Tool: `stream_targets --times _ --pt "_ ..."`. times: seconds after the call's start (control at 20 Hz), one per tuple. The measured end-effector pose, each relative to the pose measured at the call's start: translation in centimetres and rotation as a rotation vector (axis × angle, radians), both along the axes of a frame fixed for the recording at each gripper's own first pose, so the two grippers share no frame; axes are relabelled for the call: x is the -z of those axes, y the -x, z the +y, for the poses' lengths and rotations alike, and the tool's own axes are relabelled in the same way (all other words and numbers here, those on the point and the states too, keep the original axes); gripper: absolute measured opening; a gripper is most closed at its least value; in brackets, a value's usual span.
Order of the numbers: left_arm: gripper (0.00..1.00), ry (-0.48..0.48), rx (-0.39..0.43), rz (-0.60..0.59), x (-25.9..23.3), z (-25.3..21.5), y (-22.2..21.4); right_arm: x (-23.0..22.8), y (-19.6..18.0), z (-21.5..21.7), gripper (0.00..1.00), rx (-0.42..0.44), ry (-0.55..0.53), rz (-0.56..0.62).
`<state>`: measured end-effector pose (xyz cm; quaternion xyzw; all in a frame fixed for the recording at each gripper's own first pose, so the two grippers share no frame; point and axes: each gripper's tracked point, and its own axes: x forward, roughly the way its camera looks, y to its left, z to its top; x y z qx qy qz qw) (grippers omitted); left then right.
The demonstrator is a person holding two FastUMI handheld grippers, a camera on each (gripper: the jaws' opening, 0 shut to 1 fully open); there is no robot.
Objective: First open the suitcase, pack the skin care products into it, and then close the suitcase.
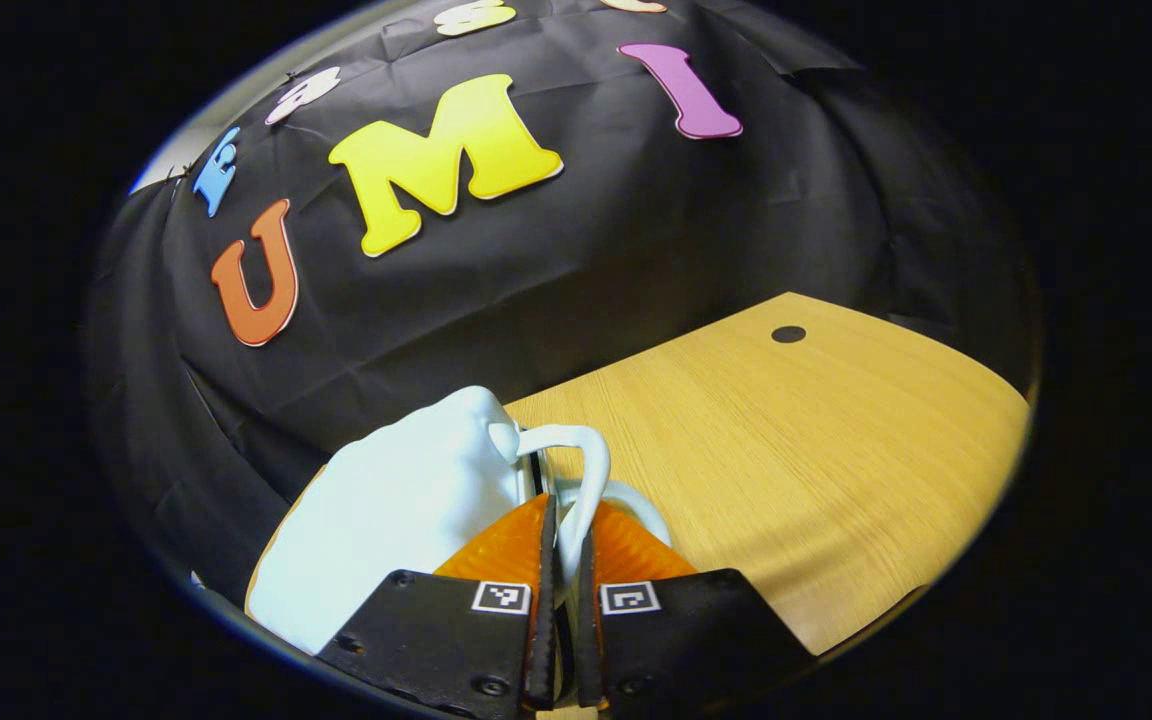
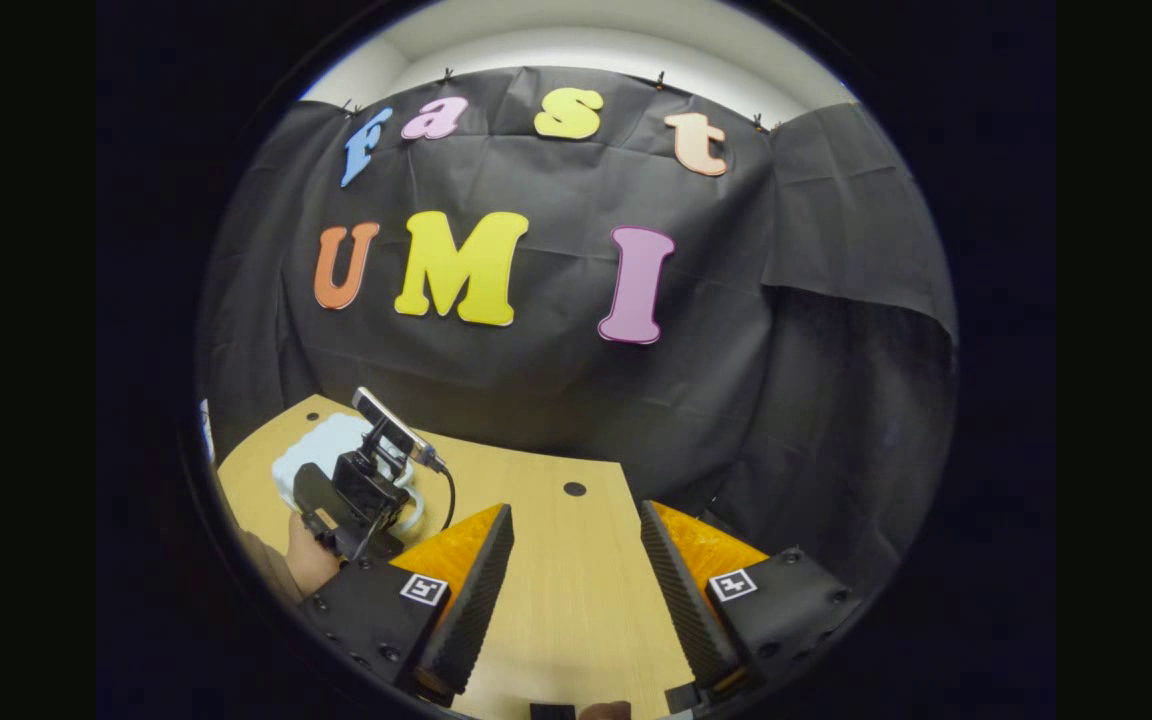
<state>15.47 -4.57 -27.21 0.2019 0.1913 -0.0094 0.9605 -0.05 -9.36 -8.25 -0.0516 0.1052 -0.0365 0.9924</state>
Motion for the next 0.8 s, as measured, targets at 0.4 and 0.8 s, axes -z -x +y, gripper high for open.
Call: stream_targets --times 0.4,0.8 --pt "0.98 0.125 0.025 -0.076 -7.8 -2.2 1.3 -1.5 -0.8 -0.4 0.75 -0.035 -0.028 -0.026" --pt "0.94 0.331 -0.060 -0.255 -23.4 3.8 7.3 -4.1 -3.2 5.8 0.75 -0.106 -0.109 -0.080"
